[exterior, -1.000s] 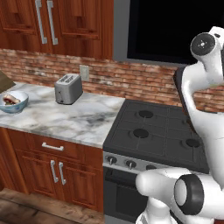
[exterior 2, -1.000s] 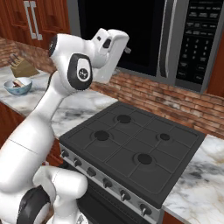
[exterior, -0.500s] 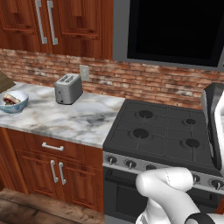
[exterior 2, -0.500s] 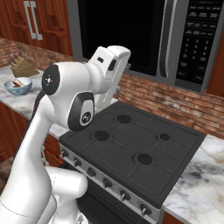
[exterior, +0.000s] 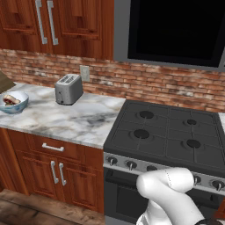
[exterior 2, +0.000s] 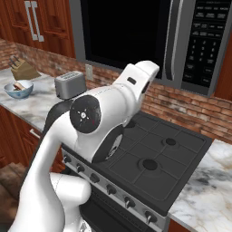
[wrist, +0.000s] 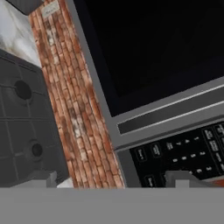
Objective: Place the bowl containing the garlic and chicken drumstick in the microwave. Close the microwave door and press the start button to microwave the meal.
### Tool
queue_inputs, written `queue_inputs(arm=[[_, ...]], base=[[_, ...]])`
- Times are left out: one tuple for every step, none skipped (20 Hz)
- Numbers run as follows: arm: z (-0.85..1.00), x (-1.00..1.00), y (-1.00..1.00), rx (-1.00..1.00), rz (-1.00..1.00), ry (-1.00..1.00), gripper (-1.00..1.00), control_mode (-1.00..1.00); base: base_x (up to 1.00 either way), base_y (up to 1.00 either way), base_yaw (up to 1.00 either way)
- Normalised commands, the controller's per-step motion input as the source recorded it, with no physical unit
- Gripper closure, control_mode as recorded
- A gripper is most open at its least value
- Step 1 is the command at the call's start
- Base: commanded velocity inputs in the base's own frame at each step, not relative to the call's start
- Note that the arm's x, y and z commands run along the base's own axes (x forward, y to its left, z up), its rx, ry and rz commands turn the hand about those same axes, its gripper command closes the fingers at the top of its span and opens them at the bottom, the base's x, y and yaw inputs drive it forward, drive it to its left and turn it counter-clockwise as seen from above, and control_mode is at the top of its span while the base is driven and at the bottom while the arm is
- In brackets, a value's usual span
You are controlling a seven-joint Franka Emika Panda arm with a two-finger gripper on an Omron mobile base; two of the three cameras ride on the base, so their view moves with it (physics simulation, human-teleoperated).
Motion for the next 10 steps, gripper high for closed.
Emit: queue_inputs(arm=[[0.0,-0.2,-0.31,0.05,0.14,-0.11,-1.0,-1.0],[0.0,-0.17,-0.19,0.0,0.12,-0.08,-1.0,-1.0],[0.0,-0.16,-0.1,0.0,0.11,-0.05,-1.0,-1.0],[0.01,-0.15,-0.04,0.0,0.09,-0.01,-1.0,-1.0],[0.0,-0.22,0.0,0.0,0.13,-0.06,-1.0,-1.0],[0.0,-0.25,0.0,0.0,0.16,-0.1,-1.0,-1.0],[0.0,-0.23,0.0,0.0,0.18,-0.04,-1.0,-1.0],[0.0,-0.2,0.0,0.0,0.15,0.0,-1.0,-1.0],[0.0,-0.15,0.0,0.0,0.13,0.0,-1.0,-1.0],[0.0,-0.11,0.0,0.0,0.13,0.0,1.0,-1.0]], base=[[0.0,0.0,0.0],[0.0,0.0,0.0],[0.0,0.0,0.0],[0.0,0.0,0.0],[0.0,0.0,0.0],[0.0,0.0,0.0],[0.0,0.0,0.0],[0.0,0.0,0.0],[0.0,0.0,0.0],[0.0,0.0,0.0]])
